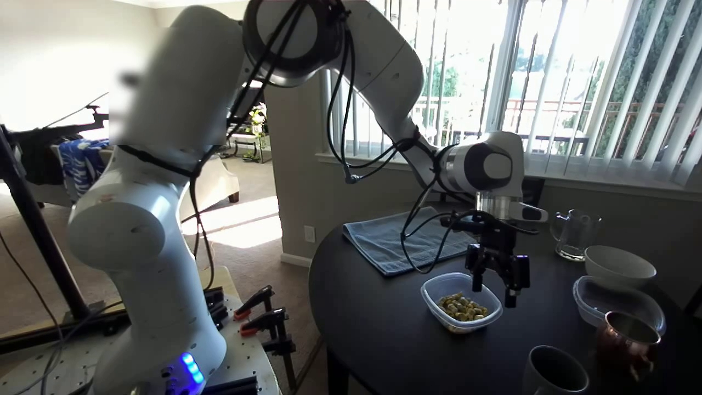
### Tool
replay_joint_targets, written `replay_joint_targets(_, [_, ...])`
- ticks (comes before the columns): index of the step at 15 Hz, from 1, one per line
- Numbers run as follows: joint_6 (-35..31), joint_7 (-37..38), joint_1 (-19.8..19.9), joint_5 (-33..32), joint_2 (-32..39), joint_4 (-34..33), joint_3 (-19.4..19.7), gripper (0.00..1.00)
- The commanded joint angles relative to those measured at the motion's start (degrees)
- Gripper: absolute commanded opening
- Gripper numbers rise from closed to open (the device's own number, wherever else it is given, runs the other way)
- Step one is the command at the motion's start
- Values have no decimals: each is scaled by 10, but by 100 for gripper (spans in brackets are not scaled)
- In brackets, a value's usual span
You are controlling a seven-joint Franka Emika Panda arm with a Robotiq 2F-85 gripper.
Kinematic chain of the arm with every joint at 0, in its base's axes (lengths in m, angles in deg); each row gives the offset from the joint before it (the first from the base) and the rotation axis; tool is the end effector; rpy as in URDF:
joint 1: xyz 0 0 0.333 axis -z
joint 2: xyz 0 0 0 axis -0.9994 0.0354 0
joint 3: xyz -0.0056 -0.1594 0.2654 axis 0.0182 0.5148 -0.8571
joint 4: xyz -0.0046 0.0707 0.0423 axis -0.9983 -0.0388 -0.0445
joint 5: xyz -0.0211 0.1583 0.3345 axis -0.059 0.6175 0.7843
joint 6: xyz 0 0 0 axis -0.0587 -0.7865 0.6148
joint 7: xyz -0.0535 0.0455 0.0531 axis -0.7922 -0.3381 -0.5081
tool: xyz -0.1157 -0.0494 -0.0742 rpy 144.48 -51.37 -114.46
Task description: Pour the contents from the bowl onto the towel
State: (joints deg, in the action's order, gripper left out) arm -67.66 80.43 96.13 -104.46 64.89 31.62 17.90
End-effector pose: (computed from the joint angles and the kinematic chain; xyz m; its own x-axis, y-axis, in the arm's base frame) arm 0.5722 -0.2380 0.2020 0.9284 -0.3362 -0.1583 -0.2593 -0.8912 0.3721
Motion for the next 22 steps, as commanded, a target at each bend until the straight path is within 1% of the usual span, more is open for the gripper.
replay_joint_targets(1, [0,-43,16,14,53,-56,-9,100])
replay_joint_targets(4, [4,-57,25,14,95,-101,-6,100])
replay_joint_targets(7, [-11,-89,38,3,122,-132,-1,100])
replay_joint_targets(9, [-32,-125,49,-1,130,-137,-5,100])
replay_joint_targets(11, [-67,-158,50,-15,124,-121,-5,100])
replay_joint_targets(12, [-89,-169,46,-25,117,-104,-2,100])
replay_joint_targets(15, [-134,-193,41,-40,111,-83,3,100])
replay_joint_targets(17, [-160,-226,50,-43,99,-63,-6,100])
replay_joint_targets(19, [-174,-269,63,-33,86,-42,-19,100])
replay_joint_targets(22, [-160,-330,86,-11,61,-21,-40,100])
